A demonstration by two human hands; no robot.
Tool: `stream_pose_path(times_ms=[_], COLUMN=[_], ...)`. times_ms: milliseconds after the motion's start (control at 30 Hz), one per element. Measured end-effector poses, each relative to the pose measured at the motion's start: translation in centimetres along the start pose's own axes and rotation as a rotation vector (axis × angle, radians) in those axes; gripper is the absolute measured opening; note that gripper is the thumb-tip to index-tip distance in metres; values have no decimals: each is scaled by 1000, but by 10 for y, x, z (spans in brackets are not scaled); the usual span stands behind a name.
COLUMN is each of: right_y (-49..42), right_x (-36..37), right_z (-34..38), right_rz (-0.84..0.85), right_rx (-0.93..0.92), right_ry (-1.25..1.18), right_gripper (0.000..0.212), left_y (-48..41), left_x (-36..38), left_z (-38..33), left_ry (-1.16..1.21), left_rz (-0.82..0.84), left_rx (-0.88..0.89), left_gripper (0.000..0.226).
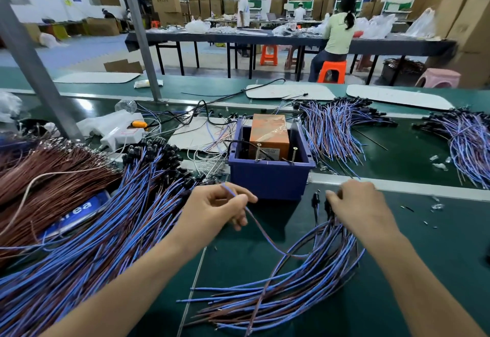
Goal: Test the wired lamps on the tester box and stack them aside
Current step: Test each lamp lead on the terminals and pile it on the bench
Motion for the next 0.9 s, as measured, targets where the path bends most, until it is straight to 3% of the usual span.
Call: stream_pose_path(times_ms=[67,167,333,633,800,900], right_y=[19,55,58,38,18,0], right_x=[-13,-14,-5,10,27,37], right_z=[33,81,85,76,53,35], right_rz=[12,314,192,37,46,-25], right_rx=[-193,-369,-353,-193,67,174], right_ry=[-336,-919,-980,-1138,-1403,-1202], right_gripper=[26,9,16,18,22,24], left_y=[-6,-15,-20,-28,-45,-60], left_x=[12,21,20,24,13,9], left_z=[1,4,10,18,34,45], left_ry=[26,91,251,220,17,-196], left_rz=[-17,-58,-92,-97,-143,-103], left_rx=[-25,-31,-55,-52,-95,-122], left_gripper=[27,24,17,13,16,23])
Point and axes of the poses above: each hand's wrist, its own y-axis away from the middle knuckle, its own x-axis out of the palm, z = x × y, the point moved 7 cm from there along -y, towards the middle knuckle, and after that the axes turned 5 degrees about x, right-handed, at the moved point
